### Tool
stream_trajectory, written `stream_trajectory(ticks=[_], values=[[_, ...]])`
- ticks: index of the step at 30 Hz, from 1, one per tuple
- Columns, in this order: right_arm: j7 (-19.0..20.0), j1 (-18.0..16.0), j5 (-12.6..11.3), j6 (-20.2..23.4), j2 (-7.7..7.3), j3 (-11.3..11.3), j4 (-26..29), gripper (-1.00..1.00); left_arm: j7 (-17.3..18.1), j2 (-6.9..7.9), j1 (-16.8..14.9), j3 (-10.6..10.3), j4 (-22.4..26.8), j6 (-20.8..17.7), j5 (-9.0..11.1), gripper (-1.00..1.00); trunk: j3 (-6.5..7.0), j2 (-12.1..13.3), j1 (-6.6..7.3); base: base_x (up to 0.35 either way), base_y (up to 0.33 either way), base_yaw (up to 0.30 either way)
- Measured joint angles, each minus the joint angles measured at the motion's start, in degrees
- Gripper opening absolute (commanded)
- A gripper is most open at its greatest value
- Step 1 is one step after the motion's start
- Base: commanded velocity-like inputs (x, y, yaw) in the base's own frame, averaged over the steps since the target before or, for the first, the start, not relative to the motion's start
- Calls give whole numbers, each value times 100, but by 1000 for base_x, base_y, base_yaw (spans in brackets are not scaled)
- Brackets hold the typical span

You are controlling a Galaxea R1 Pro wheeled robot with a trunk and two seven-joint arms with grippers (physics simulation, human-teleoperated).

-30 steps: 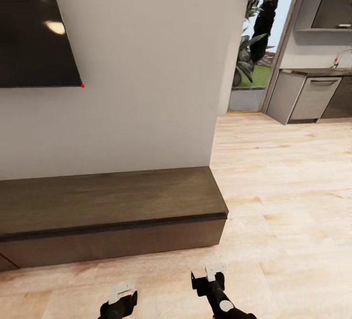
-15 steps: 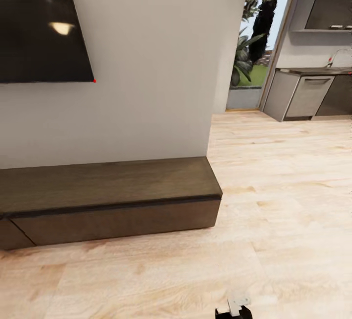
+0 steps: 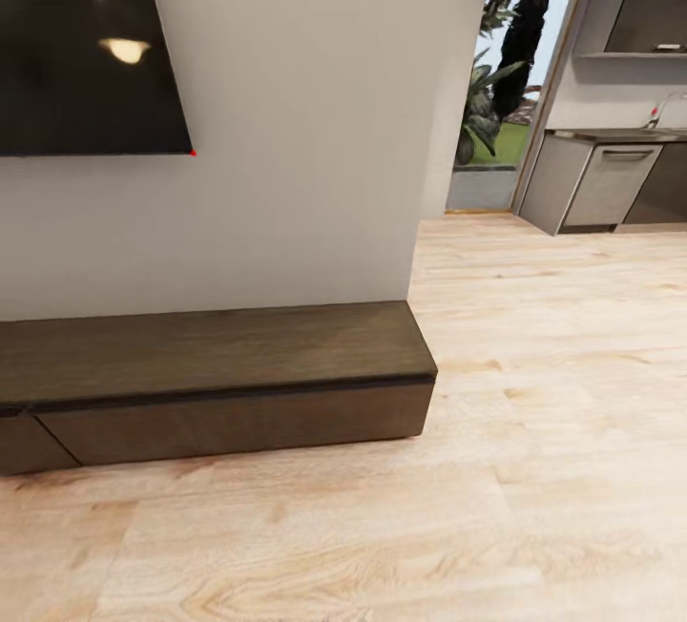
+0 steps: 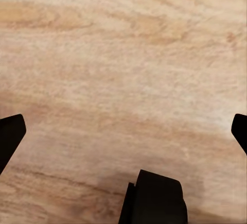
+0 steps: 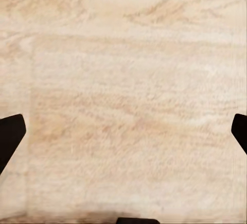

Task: Place each of the two pumpkins and all three candles from the living room inside a cabinet in the living room (use any cabinet), then make sure every cabinet is closed, and position the cauldron so it is next to a table in the living room.

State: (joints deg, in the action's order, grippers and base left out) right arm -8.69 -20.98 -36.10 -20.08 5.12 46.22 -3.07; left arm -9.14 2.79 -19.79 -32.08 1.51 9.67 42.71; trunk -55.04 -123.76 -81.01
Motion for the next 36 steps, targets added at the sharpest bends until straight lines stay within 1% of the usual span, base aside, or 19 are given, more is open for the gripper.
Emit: stream_trajectory(ticks=[4,10,12,15,16,19,30,36], values=[[18,49,3,-6,-18,1,13,100,0,8,2,3,-3,0,4,100,-7,0,0,0,0,-22],[28,58,-53,-9,-54,-18,9,100,-27,6,13,4,-13,-22,11,100,-57,0,0,0,0,-6],[26,58,-176,-5,-80,-55,13,100,-13,-6,31,2,-13,-25,6,100,-75,0,0,0,0,-1],[20,59,-442,19,-84,-110,16,100,-5,-13,42,0,-11,-32,6,100,-103,0,0,0,0,0],[19,59,-495,21,-88,-118,16,100,-3,-14,43,0,-11,-33,7,100,-113,0,0,0,0,0],[23,59,-560,18,-101,-127,16,100,-2,-15,45,0,-10,-35,9,100,-141,0,0,0,0,0],[10,63,-578,18,-62,-104,12,100,2,-26,56,2,-71,-49,8,100,-245,0,0,0,0,0],[23,67,-585,22,-90,-96,8,100,5,-101,137,1,-268,-52,1,100,-284,0,0,0,0,0]])
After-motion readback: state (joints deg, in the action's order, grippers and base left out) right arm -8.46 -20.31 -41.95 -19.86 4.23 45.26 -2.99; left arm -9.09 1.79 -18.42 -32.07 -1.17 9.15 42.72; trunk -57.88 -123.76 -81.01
